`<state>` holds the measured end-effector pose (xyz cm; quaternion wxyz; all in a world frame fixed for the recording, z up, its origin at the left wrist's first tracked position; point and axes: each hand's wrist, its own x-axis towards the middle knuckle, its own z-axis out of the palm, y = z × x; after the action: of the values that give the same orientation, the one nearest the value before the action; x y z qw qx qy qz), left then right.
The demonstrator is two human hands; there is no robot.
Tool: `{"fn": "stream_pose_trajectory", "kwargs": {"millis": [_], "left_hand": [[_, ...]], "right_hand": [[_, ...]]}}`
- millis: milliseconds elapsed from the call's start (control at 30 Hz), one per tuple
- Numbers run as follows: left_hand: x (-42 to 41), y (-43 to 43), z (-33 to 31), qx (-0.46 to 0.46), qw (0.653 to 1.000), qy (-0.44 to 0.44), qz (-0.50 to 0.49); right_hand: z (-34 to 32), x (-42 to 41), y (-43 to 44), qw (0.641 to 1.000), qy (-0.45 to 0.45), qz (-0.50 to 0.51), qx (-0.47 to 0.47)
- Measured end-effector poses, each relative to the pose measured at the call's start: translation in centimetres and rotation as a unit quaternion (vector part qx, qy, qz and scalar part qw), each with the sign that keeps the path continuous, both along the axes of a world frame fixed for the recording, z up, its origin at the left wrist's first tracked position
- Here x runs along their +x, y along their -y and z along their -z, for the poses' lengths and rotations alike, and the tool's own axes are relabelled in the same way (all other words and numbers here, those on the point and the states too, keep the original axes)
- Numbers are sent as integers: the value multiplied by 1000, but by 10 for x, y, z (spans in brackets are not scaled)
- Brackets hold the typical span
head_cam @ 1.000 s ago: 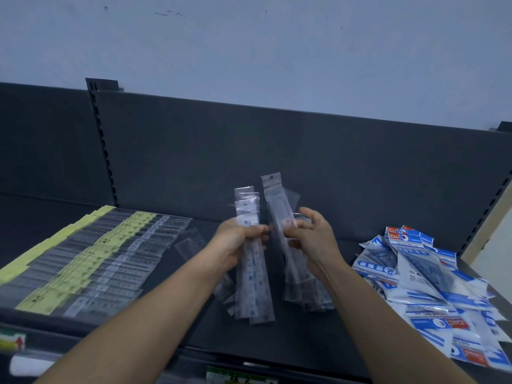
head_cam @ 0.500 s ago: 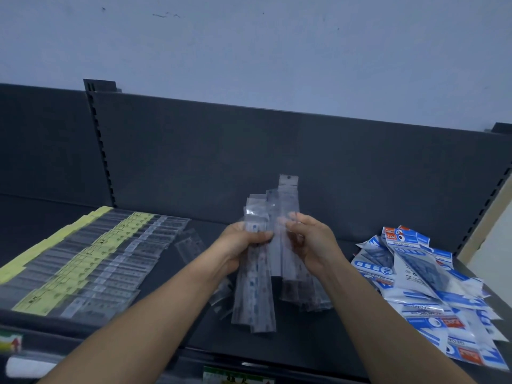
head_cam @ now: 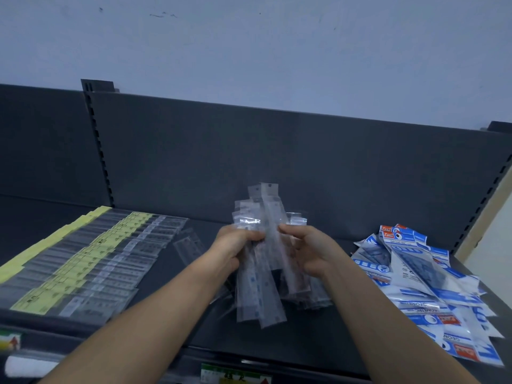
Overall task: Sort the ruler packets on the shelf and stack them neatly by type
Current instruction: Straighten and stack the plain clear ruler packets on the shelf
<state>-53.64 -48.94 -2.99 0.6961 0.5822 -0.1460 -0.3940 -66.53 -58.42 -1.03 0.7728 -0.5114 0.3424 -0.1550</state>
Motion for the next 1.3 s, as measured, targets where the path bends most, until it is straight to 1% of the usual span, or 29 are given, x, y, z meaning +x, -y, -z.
{"fn": "stream_pose_trajectory", "kwargs": {"millis": [67, 133, 200, 267, 333, 400, 467, 533, 567, 600, 633, 667, 700, 733, 767, 800, 833, 967, 1100, 1167, 1233, 1267, 1300], "left_hand": [[-5, -2, 0, -7, 999, 27, 38], [-10, -2, -2, -14, 997, 33, 61], [-10, -1, -4, -23, 997, 31, 64], [-7, 0, -5, -22, 997, 30, 62], [-4, 0, -4, -17, 998, 25, 60], [-2, 0, -4, -15, 998, 22, 53], [-2, -1, -4, -22, 998, 20, 46], [-2, -2, -6, -28, 999, 7, 30], [-1, -2, -6, -30, 999, -3, 19], [0, -2, -7, -32, 999, -13, 10], [1, -2, -9, -36, 999, -25, 2], [1, -2, -10, -43, 998, -35, -3], [1, -1, -11, -50, 998, -45, -7], [1, 0, -11, -59, 997, -52, -9], [1, 0, -12, -70, 996, -57, -9], [0, 0, -14, -78, 995, -60, -9], [0, 0, -15, -86, 994, -62, -11], [1, 0, -15, -110, 990, -81, -31], [-1, -2, -16, -129, 988, -87, -15], [2, -4, -16, -96, 994, -56, -14], [11, -5, -12, -46, 998, 3, -40], [17, -6, -8, -14, 997, 51, -59], [24, -8, -4, 39, 988, 129, -76]], "right_hand": [[0, 3, -2, 1000, 2, 22, -16], [1, 6, -3, 997, 9, 77, -25], [3, 7, -1, 989, 15, 142, -49], [8, 5, 4, 975, 7, 194, -105], [12, 0, 8, 956, -34, 215, -196], [18, -5, 13, 923, -112, 205, -305], [26, -7, 18, 885, -193, 166, -390], [36, -5, 21, 825, -266, 140, -479], [38, -4, 20, 795, -275, 147, -520], [36, -3, 17, 783, -250, 163, -546], [30, -2, 11, 805, -186, 172, -537], [23, 0, 5, 849, -117, 157, -491], [15, 1, -2, 895, -65, 114, -426], [7, 3, -8, 928, -49, 52, -366], [3, 3, -12, 939, -66, -10, -337], [1, 4, -15, 937, -88, -60, -331], [2, 6, -15, 933, -101, -85, -335], [9, 12, -19, 933, -84, -80, -340], [14, 14, -22, 933, -52, -79, -348], [15, 14, -22, 932, -39, -58, -357], [16, 15, -19, 926, -58, -18, -372], [17, 15, -15, 922, -76, 4, -380], [19, 16, -11, 915, -93, 26, -392]]}}
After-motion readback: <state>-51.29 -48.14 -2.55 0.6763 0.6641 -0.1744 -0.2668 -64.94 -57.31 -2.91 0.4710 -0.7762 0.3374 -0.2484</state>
